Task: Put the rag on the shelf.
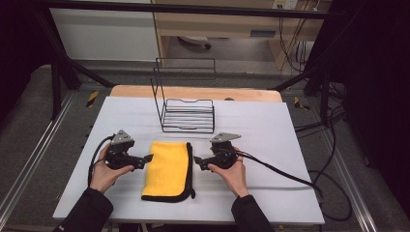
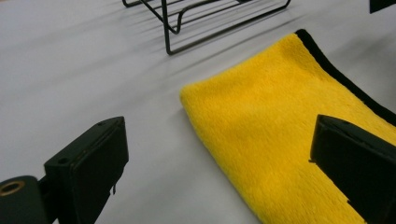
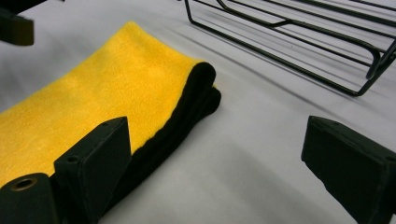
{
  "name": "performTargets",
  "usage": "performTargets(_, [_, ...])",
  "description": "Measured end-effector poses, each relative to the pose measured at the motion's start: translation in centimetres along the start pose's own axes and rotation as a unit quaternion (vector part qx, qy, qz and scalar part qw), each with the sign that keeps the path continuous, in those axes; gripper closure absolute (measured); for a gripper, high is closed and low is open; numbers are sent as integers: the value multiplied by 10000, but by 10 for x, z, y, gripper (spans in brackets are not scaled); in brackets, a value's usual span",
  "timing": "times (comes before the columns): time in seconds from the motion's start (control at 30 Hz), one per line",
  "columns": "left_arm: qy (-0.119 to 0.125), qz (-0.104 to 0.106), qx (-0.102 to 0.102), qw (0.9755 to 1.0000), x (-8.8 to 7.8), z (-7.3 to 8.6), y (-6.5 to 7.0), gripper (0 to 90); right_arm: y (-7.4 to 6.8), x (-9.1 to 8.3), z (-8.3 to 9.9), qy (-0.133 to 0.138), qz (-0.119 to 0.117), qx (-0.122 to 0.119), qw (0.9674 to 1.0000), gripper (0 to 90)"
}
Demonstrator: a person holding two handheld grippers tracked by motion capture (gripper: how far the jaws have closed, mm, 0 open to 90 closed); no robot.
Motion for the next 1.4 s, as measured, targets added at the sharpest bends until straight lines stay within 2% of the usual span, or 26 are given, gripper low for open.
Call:
performTargets(0.1, [-70, -81, -7, 9999, 7, -6, -4, 71, 2, -2, 4, 11, 12, 27, 10000, 75])
performTargets(0.2, [-101, -164, -105, 9998, 15, -10, -8, 123, 3, -4, 7, -46, 64, 26, 10000, 62])
performTargets(0.33, [-136, -29, -327, 9994, 28, -12, -12, 196, 3, -6, 11, -85, 102, -37, 9999, 59])
performTargets(0.47, [-254, -57, -350, 9990, 38, -11, -15, 299, 2, -7, 14, -91, 90, -3, 9999, 55])
performTargets(0.6, [-164, 1, -423, 9990, 41, -12, -17, 450, 1, -5, 15, -105, 59, 13, 9999, 52])
performTargets(0.77, [-295, 90, -506, 9982, 47, -10, -18, 540, -1, -2, 16, -99, 34, 21, 9999, 53])
performTargets(0.97, [-416, 145, -482, 9979, 53, -9, -15, 623, -1, -1, 15, -86, 9, 56, 9999, 50])
performTargets(1.23, [-427, 233, -438, 9979, 57, -9, -11, 718, 1, -1, 13, -23, -3, 112, 9999, 49])
performTargets(1.3, [-422, 310, -510, 9973, 58, -9, -11, 748, 1, -1, 10, 8, -17, 175, 9998, 47])
performTargets(1.4, [-425, 293, -442, 9977, 58, -9, -10, 770, 0, 1, 5, 80, 0, 165, 9998, 44])
Point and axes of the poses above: each handheld gripper's, and its own axes: x roughly forward along the jaws, z roughly out of its underside, y roughly to its right, the point moved 5 cm from there along x, roughly forward along the jaws, and after that the axes turned 14 degrees about -y, right-handed, at the moved point
